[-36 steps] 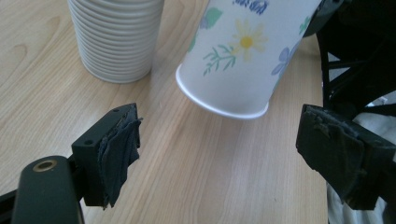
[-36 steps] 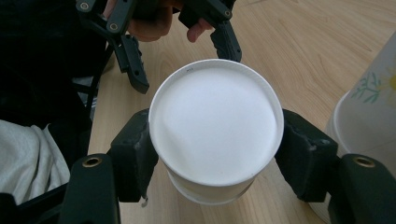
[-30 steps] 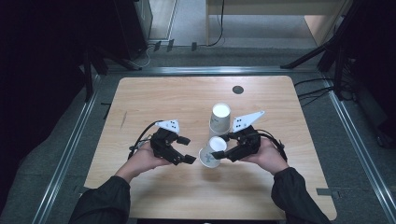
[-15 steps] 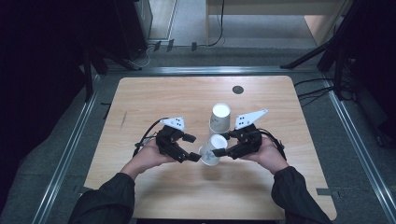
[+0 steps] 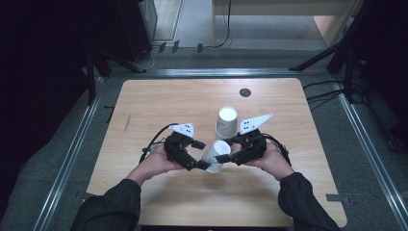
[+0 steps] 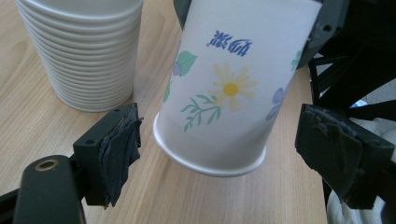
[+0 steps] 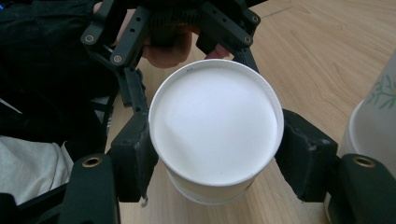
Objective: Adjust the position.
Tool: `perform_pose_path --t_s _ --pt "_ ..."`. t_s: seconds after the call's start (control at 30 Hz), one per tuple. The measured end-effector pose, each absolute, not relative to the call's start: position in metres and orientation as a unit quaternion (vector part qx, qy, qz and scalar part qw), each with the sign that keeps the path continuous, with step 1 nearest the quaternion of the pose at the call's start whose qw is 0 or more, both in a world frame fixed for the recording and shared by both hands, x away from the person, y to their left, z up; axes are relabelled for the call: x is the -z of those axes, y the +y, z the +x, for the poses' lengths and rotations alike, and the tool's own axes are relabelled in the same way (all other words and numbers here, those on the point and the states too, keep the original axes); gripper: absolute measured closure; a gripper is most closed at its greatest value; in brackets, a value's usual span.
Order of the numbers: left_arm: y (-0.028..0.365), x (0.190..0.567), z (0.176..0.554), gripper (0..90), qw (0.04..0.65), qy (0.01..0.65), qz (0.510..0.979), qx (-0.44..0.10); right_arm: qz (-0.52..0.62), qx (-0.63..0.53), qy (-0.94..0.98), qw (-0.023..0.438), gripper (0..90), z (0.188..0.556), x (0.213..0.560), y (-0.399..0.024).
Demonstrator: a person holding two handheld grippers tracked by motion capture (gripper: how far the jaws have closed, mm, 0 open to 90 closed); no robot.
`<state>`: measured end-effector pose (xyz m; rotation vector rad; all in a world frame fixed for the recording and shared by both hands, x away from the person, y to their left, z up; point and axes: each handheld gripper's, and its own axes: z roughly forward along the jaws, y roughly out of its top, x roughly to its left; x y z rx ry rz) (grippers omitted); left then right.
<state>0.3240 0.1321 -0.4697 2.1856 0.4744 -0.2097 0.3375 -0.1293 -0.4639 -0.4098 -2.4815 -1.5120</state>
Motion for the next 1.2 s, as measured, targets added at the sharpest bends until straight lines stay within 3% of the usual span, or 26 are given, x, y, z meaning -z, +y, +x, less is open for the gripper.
perform_pose_path --t_s 0.67,1.2 --pt "0.119 0.478 0.322 16.7 0.429 0.161 0.884 0.095 -0.124 0.522 -0.837 0.112 35.2 0.332 0.461 -0.123" --pt "0.121 0.475 0.317 28.7 0.439 0.129 0.886 0.074 -0.123 0.517 -0.839 0.112 35.7 0.331 0.460 -0.122"
